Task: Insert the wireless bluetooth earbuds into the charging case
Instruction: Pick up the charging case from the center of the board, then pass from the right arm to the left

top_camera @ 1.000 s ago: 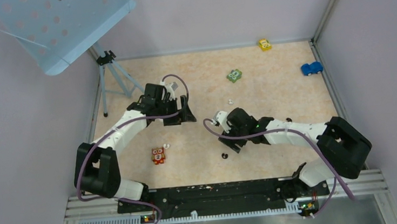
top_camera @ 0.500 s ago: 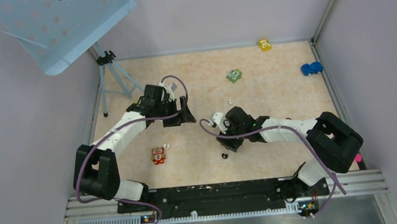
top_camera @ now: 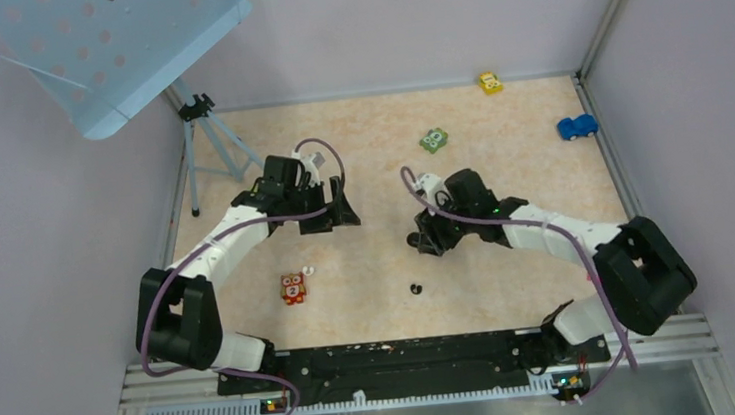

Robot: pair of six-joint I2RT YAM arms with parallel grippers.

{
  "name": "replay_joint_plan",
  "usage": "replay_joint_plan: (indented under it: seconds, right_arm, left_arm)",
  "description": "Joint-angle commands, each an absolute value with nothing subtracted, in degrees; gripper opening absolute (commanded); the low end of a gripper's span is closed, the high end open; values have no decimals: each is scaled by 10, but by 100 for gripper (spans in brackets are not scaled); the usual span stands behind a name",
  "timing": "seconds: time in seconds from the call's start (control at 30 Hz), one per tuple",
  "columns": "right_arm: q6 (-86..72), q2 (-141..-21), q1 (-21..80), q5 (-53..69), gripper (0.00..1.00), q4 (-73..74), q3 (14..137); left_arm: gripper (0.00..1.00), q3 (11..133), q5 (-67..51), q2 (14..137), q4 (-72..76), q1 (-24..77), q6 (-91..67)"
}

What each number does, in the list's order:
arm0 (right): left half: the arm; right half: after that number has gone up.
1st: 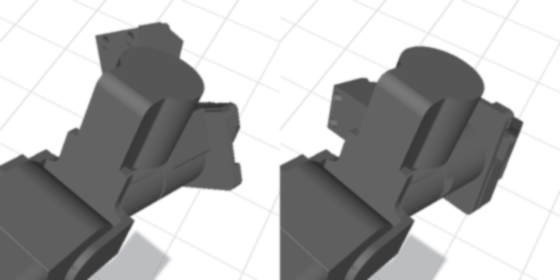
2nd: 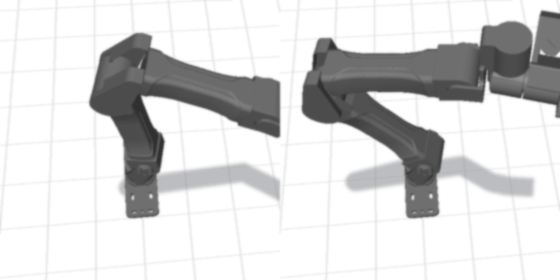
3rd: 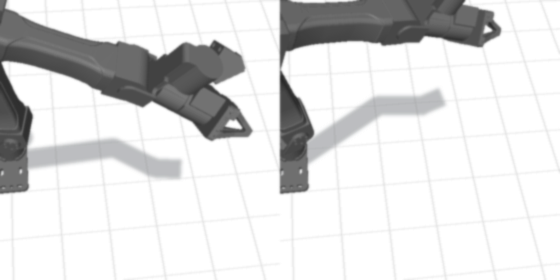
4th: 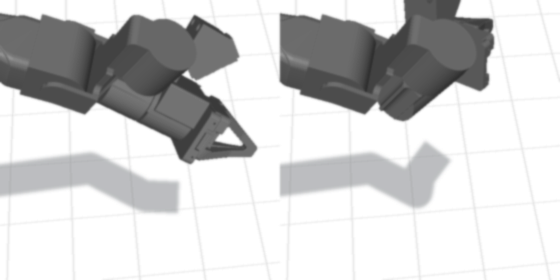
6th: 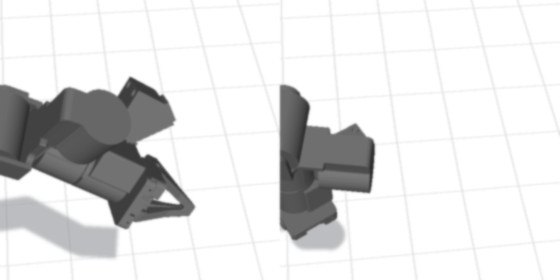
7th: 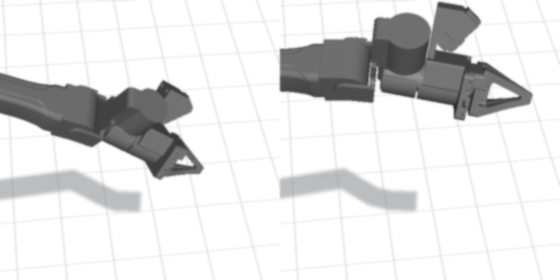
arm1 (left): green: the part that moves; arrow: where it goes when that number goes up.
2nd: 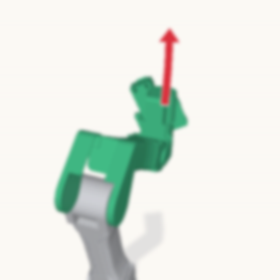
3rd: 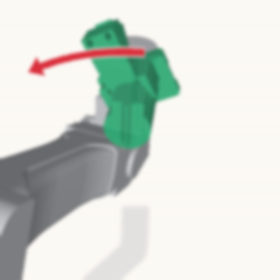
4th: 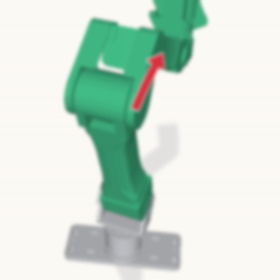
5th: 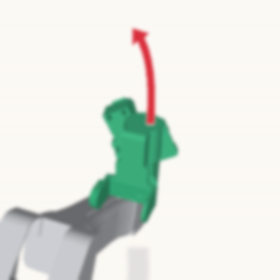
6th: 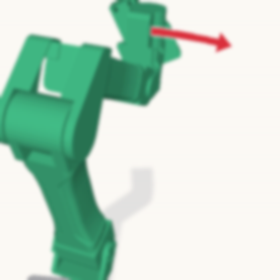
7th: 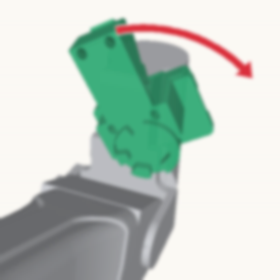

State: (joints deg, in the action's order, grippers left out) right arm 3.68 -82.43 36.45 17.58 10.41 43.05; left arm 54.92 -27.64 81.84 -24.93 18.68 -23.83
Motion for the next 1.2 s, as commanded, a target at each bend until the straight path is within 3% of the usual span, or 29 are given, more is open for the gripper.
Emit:
replay_joint_plan:
  seconds: [0.0, 0.27, 0.4, 0.57, 0.77, 0.93, 1.17]
  right_arm:
    - [-76, -734, 299, 311, 45, 14, 413]
    - [-394, -635, 158, 499, 45, -266, 322]
    - [-520, -634, 148, 526, 45, -369, 315]
    - [-623, -669, 148, 553, 41, -487, 306]
    - [-597, -677, 149, 546, 41, -438, 310]
    - [-566, -667, 148, 524, 41, -408, 302]
    - [-315, -624, 185, 390, 39, -88, 378]
  left_arm:
    - [90, 588, -288, 803, -253, 166, -225]
    - [90, 618, -325, 813, -250, 164, -240]
    - [90, 643, -358, 816, -242, 159, -261]
    - [89, 649, -486, 824, -169, 158, -374]
    - [92, 582, -546, 807, 11, 184, -641]
    - [91, 627, -535, 817, -43, 229, -664]
    - [92, 629, -501, 840, -80, 253, -706]
